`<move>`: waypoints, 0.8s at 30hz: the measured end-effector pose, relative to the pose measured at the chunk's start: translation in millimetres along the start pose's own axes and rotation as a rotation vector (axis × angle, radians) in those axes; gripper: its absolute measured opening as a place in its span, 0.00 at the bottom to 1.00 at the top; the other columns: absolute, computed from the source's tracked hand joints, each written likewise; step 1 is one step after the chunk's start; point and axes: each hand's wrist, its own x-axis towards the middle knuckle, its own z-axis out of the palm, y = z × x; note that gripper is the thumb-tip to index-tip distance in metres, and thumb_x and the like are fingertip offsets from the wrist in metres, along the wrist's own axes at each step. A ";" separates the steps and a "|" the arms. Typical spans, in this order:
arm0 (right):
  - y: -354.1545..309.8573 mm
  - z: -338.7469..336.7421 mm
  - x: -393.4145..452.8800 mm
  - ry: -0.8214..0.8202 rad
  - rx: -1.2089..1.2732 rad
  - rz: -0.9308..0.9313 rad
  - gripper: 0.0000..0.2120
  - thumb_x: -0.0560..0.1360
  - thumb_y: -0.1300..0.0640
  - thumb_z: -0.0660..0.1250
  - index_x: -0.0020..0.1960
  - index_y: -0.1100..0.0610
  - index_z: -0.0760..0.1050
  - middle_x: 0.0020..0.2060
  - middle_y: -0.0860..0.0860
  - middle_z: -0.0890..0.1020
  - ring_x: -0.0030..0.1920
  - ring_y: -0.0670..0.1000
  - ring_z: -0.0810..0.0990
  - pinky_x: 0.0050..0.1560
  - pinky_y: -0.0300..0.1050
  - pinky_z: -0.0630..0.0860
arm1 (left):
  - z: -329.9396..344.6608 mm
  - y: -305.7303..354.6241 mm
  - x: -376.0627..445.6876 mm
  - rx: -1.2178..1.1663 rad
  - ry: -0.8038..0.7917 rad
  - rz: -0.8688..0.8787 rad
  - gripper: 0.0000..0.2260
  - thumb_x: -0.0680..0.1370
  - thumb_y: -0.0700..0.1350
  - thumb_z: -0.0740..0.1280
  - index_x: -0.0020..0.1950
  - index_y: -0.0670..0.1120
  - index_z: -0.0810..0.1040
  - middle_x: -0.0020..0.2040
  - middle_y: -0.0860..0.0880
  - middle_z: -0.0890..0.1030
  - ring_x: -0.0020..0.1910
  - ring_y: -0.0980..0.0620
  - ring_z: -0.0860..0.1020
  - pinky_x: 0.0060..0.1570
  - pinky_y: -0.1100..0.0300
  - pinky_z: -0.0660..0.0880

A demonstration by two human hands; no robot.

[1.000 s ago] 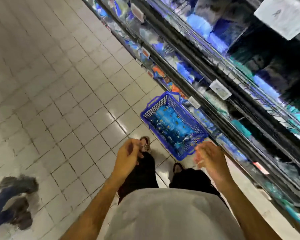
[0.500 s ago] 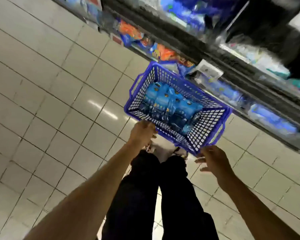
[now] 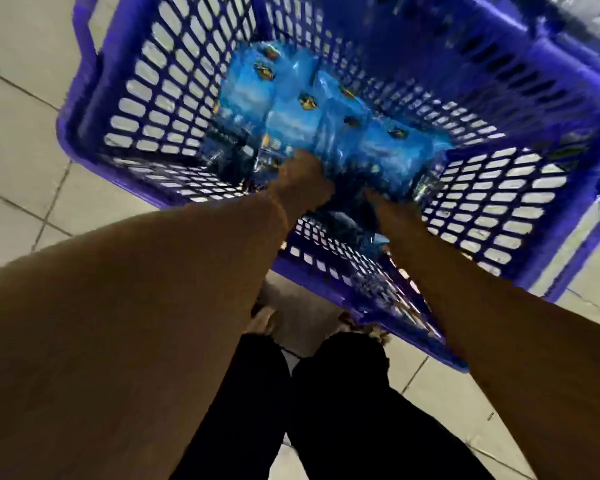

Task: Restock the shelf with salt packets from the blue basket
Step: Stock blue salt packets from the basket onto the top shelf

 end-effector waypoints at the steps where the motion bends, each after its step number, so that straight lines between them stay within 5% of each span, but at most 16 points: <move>1: 3.3 3.8 12.2 0.030 0.033 -0.013 0.24 0.74 0.43 0.74 0.61 0.59 0.77 0.55 0.55 0.82 0.58 0.57 0.81 0.63 0.52 0.78 | 8.3 0.0 11.7 0.024 0.014 0.002 0.22 0.77 0.45 0.70 0.67 0.36 0.74 0.65 0.36 0.77 0.65 0.35 0.75 0.61 0.46 0.74; 6: 6.9 22.0 24.9 0.239 0.054 -0.058 0.29 0.64 0.40 0.80 0.56 0.56 0.81 0.52 0.53 0.86 0.54 0.55 0.84 0.55 0.49 0.81 | 45.3 9.1 29.9 0.100 0.077 -0.119 0.31 0.77 0.48 0.72 0.74 0.37 0.64 0.71 0.36 0.66 0.70 0.38 0.69 0.65 0.48 0.72; 10: 6.0 18.9 19.3 0.095 0.285 0.024 0.29 0.65 0.54 0.82 0.63 0.59 0.79 0.54 0.56 0.85 0.53 0.57 0.84 0.55 0.57 0.83 | 46.6 -2.8 41.3 -0.014 0.036 -0.223 0.26 0.74 0.53 0.73 0.68 0.42 0.74 0.69 0.40 0.75 0.69 0.39 0.73 0.69 0.46 0.72; 14: 6.7 2.9 11.4 0.018 0.362 0.046 0.22 0.68 0.62 0.78 0.61 0.57 0.81 0.51 0.54 0.86 0.50 0.57 0.85 0.53 0.56 0.84 | 46.3 -4.7 38.4 0.101 0.078 -0.226 0.34 0.69 0.67 0.74 0.66 0.46 0.77 0.67 0.42 0.78 0.70 0.38 0.71 0.69 0.43 0.68; 18: 18.2 -23.4 6.5 -0.002 0.366 0.025 0.19 0.69 0.64 0.74 0.58 0.53 0.81 0.47 0.52 0.87 0.49 0.57 0.86 0.48 0.53 0.84 | 56.6 -1.3 32.3 -0.105 0.005 -0.184 0.35 0.68 0.58 0.80 0.67 0.44 0.71 0.65 0.42 0.80 0.64 0.40 0.78 0.65 0.45 0.74; 20: 24.8 -33.7 2.6 -0.038 0.431 0.081 0.22 0.68 0.63 0.76 0.61 0.55 0.79 0.51 0.55 0.86 0.52 0.59 0.85 0.54 0.57 0.83 | 48.8 -0.7 35.3 -0.127 -0.031 -0.189 0.38 0.66 0.55 0.82 0.67 0.42 0.68 0.64 0.41 0.80 0.61 0.41 0.80 0.61 0.49 0.77; 24: 32.3 -47.3 -17.2 -0.104 0.574 0.168 0.24 0.69 0.64 0.76 0.64 0.56 0.78 0.53 0.57 0.86 0.52 0.61 0.85 0.53 0.61 0.83 | 31.8 -4.0 35.9 -0.124 -0.152 -0.169 0.24 0.66 0.51 0.83 0.53 0.41 0.77 0.56 0.42 0.84 0.53 0.45 0.83 0.52 0.57 0.79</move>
